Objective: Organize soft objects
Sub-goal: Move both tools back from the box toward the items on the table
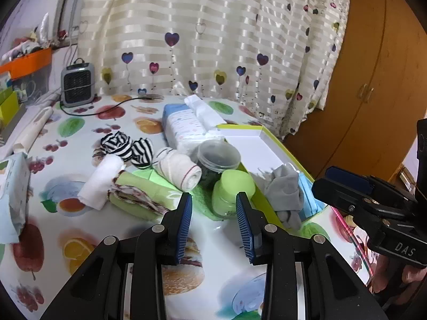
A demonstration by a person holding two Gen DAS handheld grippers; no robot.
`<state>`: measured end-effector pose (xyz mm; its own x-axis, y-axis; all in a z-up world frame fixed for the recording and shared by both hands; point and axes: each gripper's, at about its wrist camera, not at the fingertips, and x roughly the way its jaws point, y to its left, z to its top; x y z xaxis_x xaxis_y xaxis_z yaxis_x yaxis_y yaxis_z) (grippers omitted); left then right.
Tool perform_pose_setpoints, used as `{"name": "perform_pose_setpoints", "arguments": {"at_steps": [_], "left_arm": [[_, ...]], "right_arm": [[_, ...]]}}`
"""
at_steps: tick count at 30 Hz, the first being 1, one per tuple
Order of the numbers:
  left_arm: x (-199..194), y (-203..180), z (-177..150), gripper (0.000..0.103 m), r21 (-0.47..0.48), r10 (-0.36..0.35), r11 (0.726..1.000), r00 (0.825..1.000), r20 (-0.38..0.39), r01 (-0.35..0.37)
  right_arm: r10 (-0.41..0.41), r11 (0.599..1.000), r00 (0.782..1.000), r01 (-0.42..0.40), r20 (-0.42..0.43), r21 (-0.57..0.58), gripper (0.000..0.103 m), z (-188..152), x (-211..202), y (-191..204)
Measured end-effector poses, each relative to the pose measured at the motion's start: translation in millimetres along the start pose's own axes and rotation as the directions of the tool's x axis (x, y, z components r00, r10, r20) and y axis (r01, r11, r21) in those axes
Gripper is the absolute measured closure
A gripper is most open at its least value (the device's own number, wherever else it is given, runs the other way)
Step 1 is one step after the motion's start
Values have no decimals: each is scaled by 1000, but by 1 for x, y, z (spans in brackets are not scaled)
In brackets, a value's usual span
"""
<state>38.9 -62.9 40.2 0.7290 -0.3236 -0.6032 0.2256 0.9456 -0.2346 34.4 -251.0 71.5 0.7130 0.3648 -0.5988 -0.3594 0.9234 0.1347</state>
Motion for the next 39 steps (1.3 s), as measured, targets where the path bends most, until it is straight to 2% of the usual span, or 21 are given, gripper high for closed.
{"name": "perform_pose_setpoints", "arguments": {"at_steps": [26, 39], "left_arm": [[0, 21, -7, 67, -18, 32, 999, 999, -22, -32], [3, 53, -13, 65, -79, 75, 994, 996, -38, -78]], "right_arm": [[52, 997, 997, -55, -64, -53, 52, -2, 17, 23], [87, 992, 992, -95, -94, -84, 52, -2, 31, 37]]}}
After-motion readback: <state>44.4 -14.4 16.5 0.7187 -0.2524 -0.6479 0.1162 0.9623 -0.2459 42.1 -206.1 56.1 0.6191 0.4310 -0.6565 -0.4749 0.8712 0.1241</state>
